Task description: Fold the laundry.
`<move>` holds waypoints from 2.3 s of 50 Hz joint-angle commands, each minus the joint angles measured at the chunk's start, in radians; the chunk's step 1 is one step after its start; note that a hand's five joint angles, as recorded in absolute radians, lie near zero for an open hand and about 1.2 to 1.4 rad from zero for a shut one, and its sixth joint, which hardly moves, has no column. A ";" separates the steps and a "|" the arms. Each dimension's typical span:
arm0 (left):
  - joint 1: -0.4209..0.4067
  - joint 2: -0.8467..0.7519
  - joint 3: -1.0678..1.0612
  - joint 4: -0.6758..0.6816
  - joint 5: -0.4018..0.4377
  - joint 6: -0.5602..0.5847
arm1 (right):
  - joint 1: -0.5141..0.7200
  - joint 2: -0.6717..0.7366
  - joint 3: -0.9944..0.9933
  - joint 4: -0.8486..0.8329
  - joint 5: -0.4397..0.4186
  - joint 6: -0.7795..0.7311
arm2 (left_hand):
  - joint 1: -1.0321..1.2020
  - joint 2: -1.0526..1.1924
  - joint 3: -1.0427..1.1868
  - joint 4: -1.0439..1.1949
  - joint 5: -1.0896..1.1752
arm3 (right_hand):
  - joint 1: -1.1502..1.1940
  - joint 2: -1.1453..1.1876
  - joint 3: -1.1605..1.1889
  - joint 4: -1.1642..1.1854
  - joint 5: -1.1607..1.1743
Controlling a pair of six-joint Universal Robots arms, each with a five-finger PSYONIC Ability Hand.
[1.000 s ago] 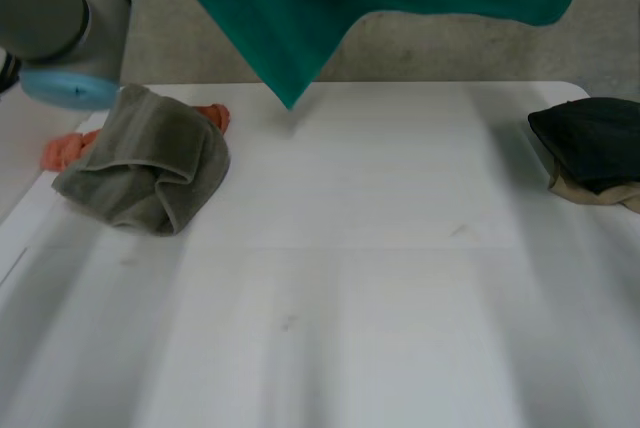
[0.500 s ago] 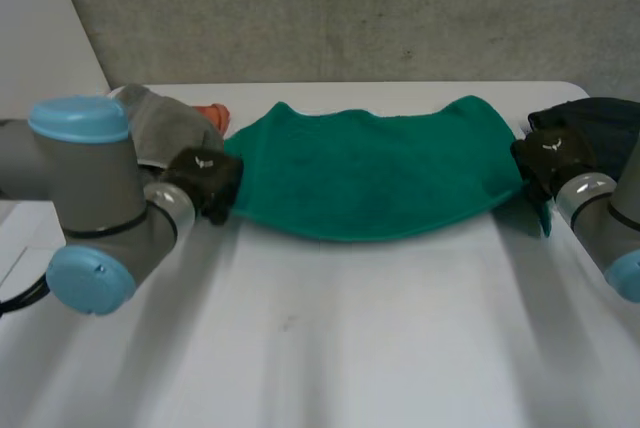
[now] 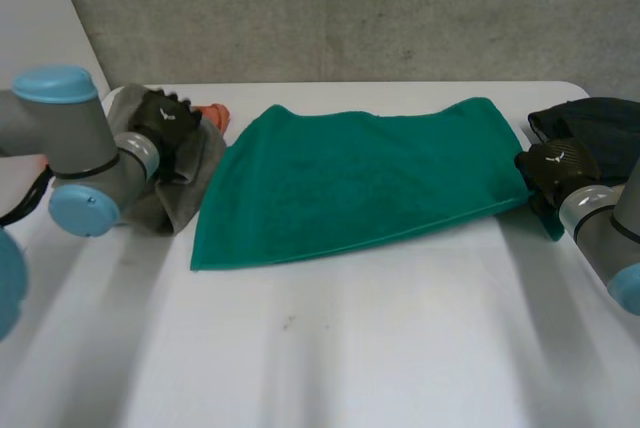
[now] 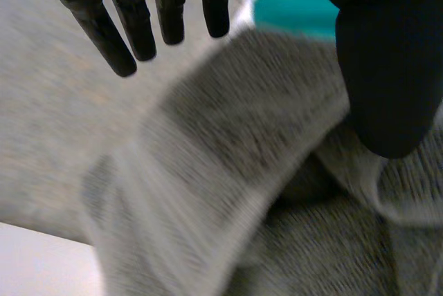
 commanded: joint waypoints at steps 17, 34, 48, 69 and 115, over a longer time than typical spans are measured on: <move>0.127 -0.209 0.336 0.072 -0.279 0.158 | 0.044 -0.042 0.042 -0.034 0.005 -0.024 | 0.930 0.933 0.937 0.940 0.929 | 0.255 0.221 0.209 0.200 0.231; 0.059 0.268 -0.267 0.061 -0.015 -0.142 | 0.067 -0.120 0.074 -0.034 0.003 -0.026 | -0.097 -0.094 -0.090 -0.088 -0.099 | 0.255 0.221 0.209 0.200 0.231; 0.051 -0.003 -0.110 0.132 0.028 -0.011 | 0.064 -0.094 0.079 -0.038 0.003 -0.044 | -0.067 -0.064 -0.060 -0.058 -0.069 | 0.255 0.221 0.209 0.200 0.231; 0.213 -0.343 0.453 0.103 -0.239 0.276 | 0.058 -0.089 0.084 -0.053 0.003 -0.069 | 1.125 1.128 1.132 1.134 1.123 | 0.255 0.221 0.209 0.200 0.231; -0.390 0.285 -0.490 0.023 -0.355 -0.691 | 0.467 -0.350 -0.484 0.419 0.250 0.091 | -0.097 -0.094 -0.090 -0.088 -0.099 | 0.255 0.221 0.209 0.200 0.231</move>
